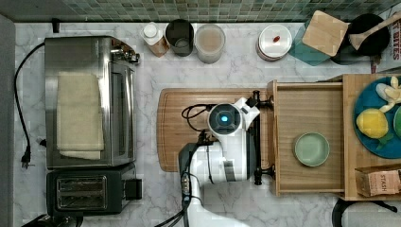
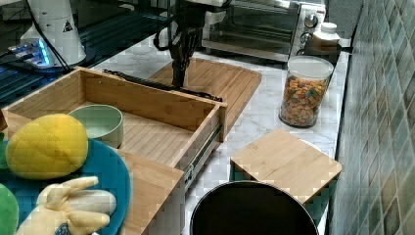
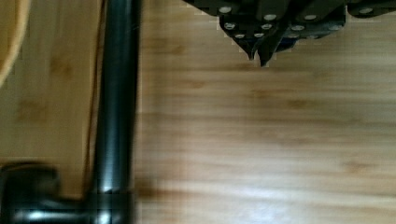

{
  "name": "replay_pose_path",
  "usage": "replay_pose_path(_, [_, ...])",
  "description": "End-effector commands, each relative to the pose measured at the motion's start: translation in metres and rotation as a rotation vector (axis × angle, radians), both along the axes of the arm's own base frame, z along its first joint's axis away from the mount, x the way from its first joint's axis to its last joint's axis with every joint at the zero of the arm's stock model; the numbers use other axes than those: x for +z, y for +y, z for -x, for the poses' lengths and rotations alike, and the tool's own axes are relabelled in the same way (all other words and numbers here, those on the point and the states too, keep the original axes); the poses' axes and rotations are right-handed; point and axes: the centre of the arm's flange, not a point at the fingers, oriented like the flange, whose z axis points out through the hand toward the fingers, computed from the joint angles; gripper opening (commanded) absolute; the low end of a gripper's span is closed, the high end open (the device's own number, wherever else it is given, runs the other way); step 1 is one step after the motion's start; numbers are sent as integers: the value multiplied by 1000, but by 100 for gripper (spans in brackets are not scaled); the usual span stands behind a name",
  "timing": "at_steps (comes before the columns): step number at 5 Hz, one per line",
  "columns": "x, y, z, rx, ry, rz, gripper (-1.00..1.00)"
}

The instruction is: Close the drawer.

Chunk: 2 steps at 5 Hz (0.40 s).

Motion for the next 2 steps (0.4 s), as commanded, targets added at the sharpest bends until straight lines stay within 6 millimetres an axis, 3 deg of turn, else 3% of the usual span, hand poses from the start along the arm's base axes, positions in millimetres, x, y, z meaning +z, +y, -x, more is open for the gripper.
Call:
replay_pose_path(1, [32,-148,-16,-6,-58,-13,-100])
replay_pose_path(2, [34,-182,-14,-11,-77,-19,-100])
